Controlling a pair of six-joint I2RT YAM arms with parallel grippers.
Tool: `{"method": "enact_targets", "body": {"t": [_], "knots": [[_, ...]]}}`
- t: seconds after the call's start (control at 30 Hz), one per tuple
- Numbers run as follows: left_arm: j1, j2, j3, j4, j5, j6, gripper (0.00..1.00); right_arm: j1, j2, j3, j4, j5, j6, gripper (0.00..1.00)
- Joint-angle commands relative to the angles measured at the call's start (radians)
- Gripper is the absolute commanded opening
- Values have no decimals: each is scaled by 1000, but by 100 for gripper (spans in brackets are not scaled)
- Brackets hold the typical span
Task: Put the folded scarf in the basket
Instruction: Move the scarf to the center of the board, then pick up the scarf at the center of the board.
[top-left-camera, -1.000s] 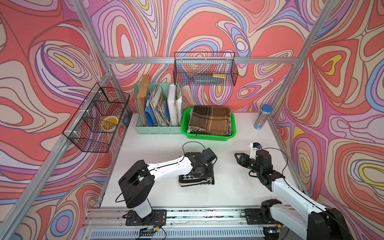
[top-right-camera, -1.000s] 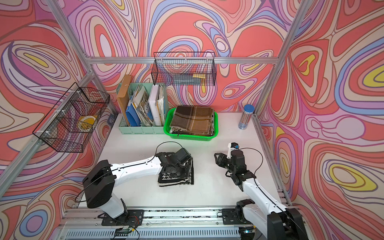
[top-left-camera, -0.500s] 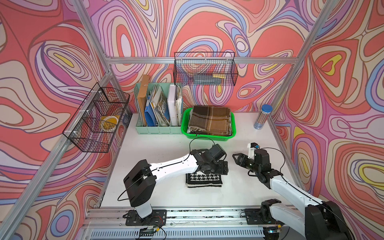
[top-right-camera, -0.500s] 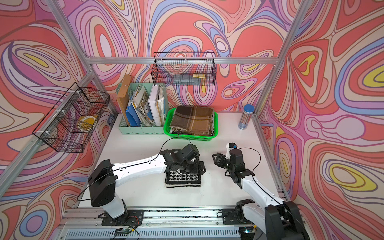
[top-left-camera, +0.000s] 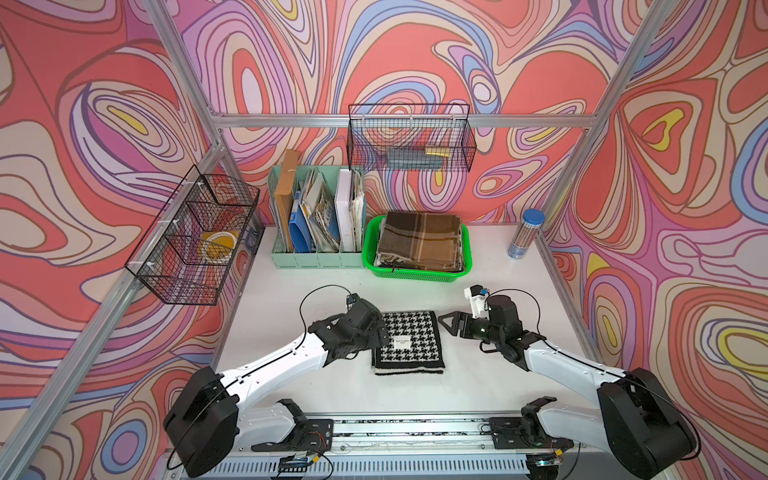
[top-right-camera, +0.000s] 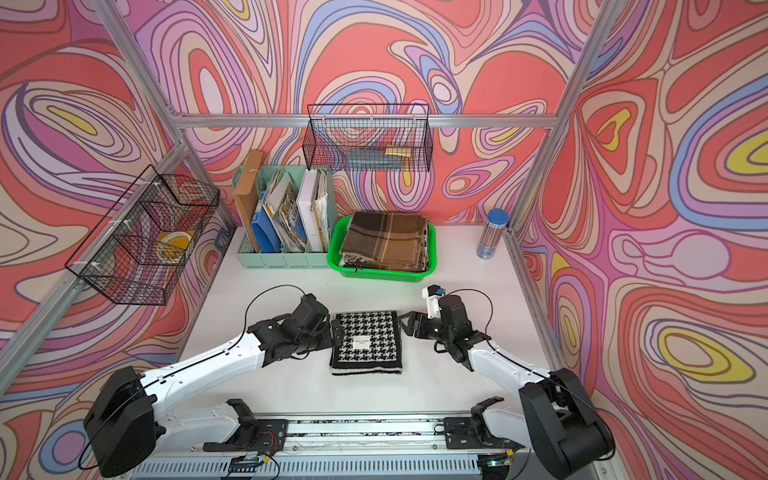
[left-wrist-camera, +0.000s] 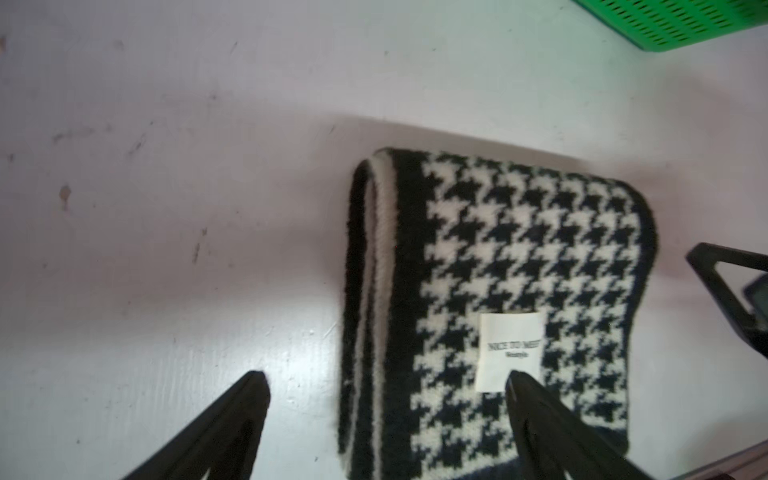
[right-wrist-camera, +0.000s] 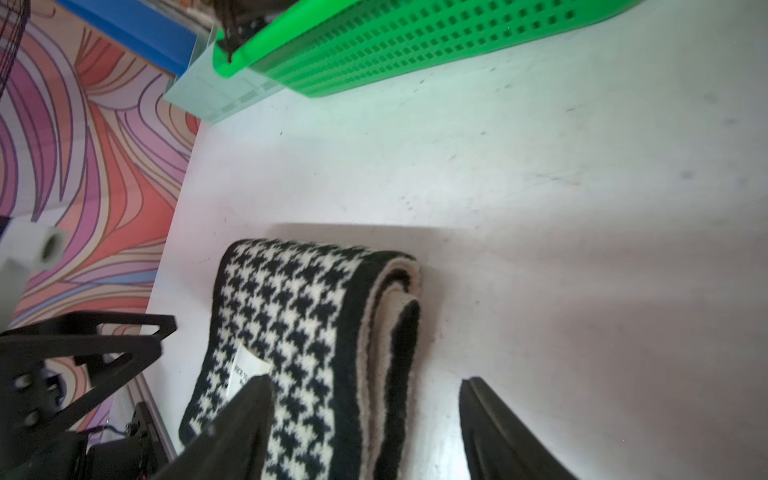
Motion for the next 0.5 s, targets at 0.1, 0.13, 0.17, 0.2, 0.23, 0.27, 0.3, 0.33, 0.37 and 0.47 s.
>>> {"method": "enact_targets", "body": {"t": [0.1,0.13,0.17,0.2,0.23,0.27,0.3,0.33,0.37,0.47], "knots": [[6,52,-46,135,57,-45,94,49,41,13,-23,44,-13,71],[5,68,-44,139,71,-40,94,51,44,11,-23,49,-7,70],[6,87,-43,161,86,-36,93,55,50,10,-32,59,-1,70],[6,103,-41,178,97,-37,93,62,54,12,-47,80,5,69],[5,116,-36,180,100,-34,92,70,62,13,-61,100,8,69],[5,129,-29,179,104,-32,92,79,69,16,-77,118,11,69],[5,141,-25,178,104,-30,92,86,76,22,-85,118,11,68],[5,149,-22,180,104,-29,92,94,83,23,-81,114,13,68],[5,158,-22,183,106,-29,92,104,89,24,-74,115,15,68],[5,180,-22,200,119,-31,91,122,123,32,-36,99,25,67]]}}
